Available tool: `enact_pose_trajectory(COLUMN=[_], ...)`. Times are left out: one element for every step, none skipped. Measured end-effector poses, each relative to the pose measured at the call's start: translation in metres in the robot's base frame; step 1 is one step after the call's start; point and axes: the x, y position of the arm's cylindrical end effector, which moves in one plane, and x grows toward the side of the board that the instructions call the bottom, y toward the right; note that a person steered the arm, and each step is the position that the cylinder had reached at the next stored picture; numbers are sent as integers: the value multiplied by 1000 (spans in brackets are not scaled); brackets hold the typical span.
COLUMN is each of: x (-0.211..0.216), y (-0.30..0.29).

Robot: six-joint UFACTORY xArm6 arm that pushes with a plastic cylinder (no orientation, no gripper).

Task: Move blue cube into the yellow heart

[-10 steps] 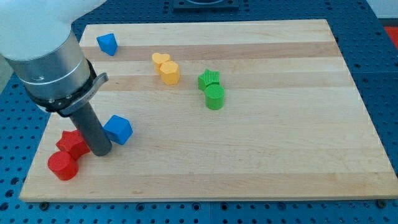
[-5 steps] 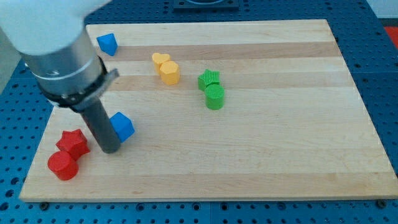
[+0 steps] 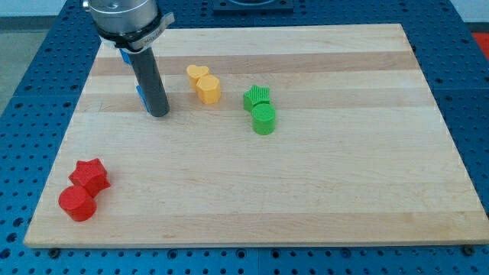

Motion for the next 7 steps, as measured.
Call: enact_pose_trajectory(x=[11,11,11,11,11,-8,-63], y=[0,0,-3,-25,-53,-53,-24])
